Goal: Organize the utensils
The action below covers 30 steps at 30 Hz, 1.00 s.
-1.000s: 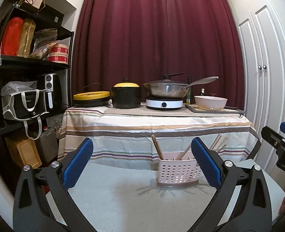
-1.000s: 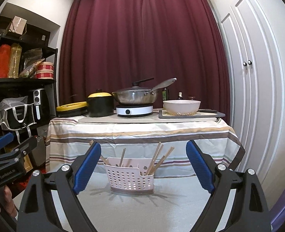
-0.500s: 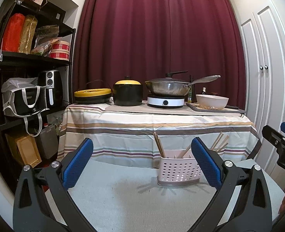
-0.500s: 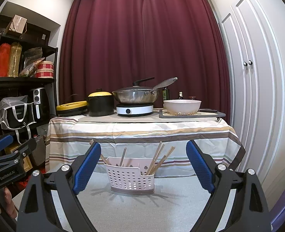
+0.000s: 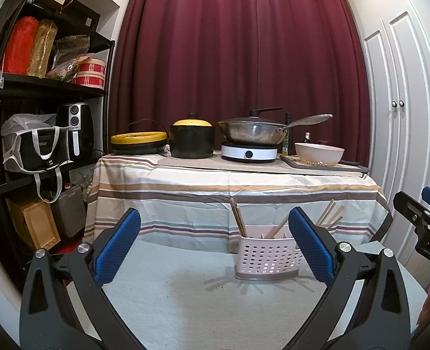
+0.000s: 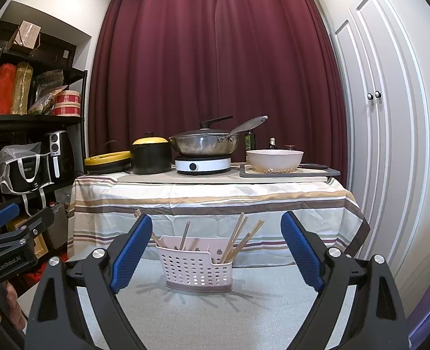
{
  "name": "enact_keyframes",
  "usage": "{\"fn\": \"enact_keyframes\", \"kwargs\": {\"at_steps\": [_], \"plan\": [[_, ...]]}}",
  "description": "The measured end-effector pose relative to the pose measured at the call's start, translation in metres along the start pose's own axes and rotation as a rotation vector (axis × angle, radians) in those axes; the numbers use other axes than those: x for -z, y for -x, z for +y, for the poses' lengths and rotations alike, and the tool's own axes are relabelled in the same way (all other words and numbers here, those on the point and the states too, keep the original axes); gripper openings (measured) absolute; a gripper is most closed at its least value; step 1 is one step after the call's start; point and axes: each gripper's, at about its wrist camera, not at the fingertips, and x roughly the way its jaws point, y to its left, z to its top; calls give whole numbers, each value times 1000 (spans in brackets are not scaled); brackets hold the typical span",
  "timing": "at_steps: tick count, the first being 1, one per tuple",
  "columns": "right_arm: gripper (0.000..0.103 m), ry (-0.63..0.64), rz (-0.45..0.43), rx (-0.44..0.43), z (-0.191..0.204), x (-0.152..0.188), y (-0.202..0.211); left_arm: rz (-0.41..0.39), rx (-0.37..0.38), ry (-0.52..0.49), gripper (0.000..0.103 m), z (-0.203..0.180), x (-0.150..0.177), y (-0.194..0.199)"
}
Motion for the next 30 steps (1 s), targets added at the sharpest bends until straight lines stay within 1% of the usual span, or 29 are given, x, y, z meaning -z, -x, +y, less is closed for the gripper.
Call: {"fn": "enact_keyframes", "kwargs": {"at_steps": [6, 16, 26, 30], "plan": [[87, 0, 1, 0, 0, 0, 0, 3, -3, -3, 99, 0, 1, -1], [87, 6, 3, 2, 0, 1, -1, 9, 10, 21, 99, 3, 4, -4], [87, 12, 6, 3, 2, 3, -2, -18, -38, -20, 99, -4, 4, -1], [87, 12, 6, 3, 3, 3, -2, -20, -20, -9, 99, -4, 4, -2]]}}
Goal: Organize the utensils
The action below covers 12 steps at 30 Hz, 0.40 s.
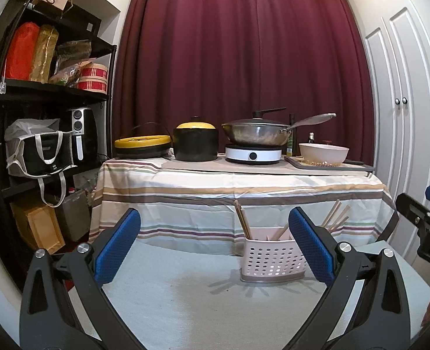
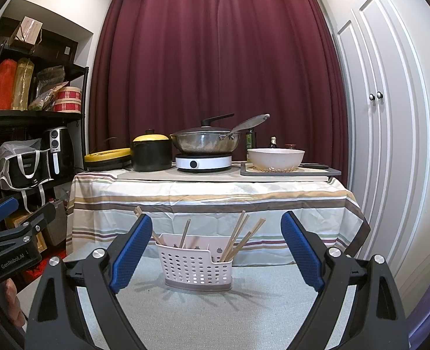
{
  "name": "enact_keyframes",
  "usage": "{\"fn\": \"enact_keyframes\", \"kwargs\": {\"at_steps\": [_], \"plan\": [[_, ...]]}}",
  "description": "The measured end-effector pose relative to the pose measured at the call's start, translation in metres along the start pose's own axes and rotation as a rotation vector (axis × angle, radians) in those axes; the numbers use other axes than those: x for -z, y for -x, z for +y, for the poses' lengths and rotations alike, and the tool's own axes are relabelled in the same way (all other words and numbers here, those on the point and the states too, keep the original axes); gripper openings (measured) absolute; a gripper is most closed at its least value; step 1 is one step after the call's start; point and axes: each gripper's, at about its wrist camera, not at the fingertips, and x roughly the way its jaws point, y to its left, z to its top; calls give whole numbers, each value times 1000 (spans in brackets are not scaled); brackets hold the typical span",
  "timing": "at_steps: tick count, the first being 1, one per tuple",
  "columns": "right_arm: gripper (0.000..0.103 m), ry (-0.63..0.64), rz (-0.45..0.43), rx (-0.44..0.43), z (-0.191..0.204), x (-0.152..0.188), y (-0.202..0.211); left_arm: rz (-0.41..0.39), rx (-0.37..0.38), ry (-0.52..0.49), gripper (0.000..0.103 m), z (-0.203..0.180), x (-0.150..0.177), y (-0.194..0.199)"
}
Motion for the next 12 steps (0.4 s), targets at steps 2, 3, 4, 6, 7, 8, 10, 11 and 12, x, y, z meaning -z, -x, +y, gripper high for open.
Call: {"fn": "enact_keyframes", "kwargs": {"at_steps": [2, 3, 4, 6, 7, 8, 10, 11, 12], "plan": [[87, -1, 0, 0, 0, 0, 0, 2, 19, 6, 99, 1, -2, -1], [87, 0, 1, 0, 1, 1, 0, -2, 20, 9, 99, 0, -2, -2], [87, 0, 2, 0, 1, 1, -1, -9, 20, 10, 99, 0, -3, -1], [87, 0, 4, 0, 2, 2, -2, -24, 18, 8, 99, -1, -3, -1], [87, 1, 5, 1, 2, 2, -3, -27, 22, 6, 99, -1, -3, -2], [87, 1, 6, 2, 2, 2, -4, -26, 27, 3, 99, -1, -3, -3], [87, 0, 8, 3, 3, 3, -5, -17, 29, -2, 99, -1, -1, -7], [87, -1, 10, 4, 3, 4, -7, -12, 28, -2, 99, -1, 0, -10], [87, -1, 12, 5, 2, 5, -8, -6, 27, -1, 99, -1, 1, -12]]}}
